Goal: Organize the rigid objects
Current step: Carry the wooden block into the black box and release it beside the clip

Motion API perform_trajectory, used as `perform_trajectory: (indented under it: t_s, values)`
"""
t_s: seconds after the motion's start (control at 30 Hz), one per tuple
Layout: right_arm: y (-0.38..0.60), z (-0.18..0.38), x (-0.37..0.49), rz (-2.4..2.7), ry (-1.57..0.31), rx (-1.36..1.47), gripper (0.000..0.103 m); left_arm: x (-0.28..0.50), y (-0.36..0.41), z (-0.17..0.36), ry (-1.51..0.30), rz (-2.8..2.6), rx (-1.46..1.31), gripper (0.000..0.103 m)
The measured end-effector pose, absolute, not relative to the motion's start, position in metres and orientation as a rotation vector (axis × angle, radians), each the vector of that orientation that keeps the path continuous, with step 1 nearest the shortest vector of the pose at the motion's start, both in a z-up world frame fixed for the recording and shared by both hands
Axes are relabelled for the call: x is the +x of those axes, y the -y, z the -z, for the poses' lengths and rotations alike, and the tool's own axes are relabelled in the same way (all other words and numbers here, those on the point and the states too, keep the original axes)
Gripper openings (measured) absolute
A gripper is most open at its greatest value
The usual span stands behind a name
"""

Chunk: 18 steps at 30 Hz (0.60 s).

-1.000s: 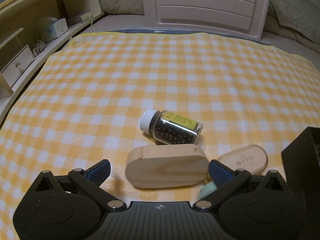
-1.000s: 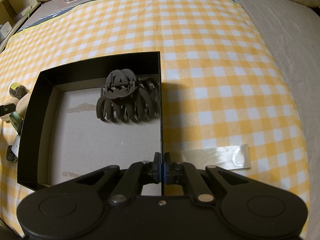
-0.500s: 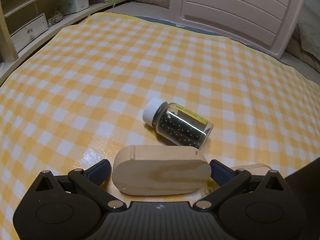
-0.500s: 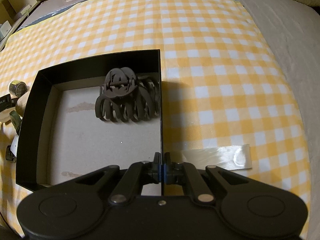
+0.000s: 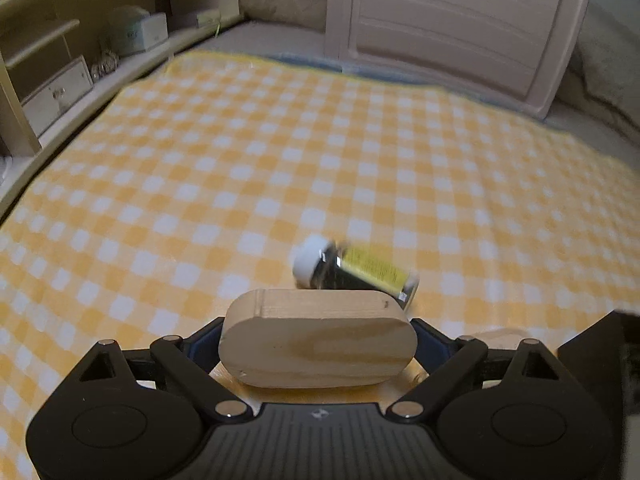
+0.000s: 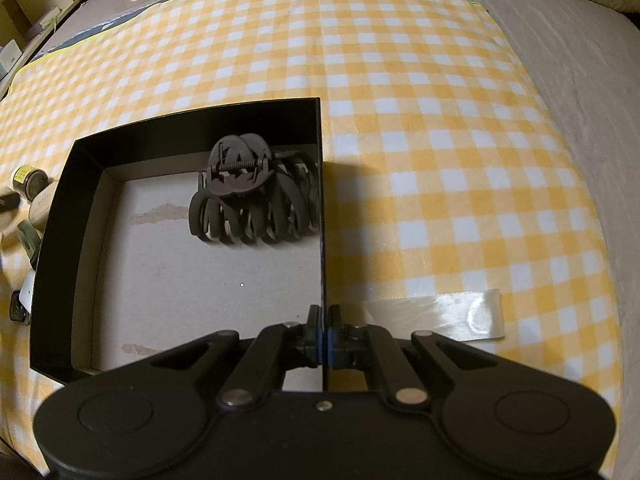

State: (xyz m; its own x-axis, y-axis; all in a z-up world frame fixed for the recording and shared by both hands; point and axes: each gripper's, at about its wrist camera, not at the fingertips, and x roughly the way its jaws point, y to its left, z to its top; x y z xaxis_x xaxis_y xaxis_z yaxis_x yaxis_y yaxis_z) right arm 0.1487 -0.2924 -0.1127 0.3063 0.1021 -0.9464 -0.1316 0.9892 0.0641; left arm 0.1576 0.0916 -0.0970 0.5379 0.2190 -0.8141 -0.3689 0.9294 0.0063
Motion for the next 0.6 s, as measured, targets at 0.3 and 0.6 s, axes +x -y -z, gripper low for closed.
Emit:
perform_trajectory:
  t_s: [0.3,0.6]
  values:
    - [0.292,0.112,0.149,-0.155,-1.249,-0.029,0.003,0.142,-0.077,0.043,-0.9,-0.154,-0.301,0.094]
    - [0.292,0.114,0.149,-0.156,-1.247,-0.031,0.003,0.136,-0.006,0.031,-0.935,0.084,-0.306,0.094]
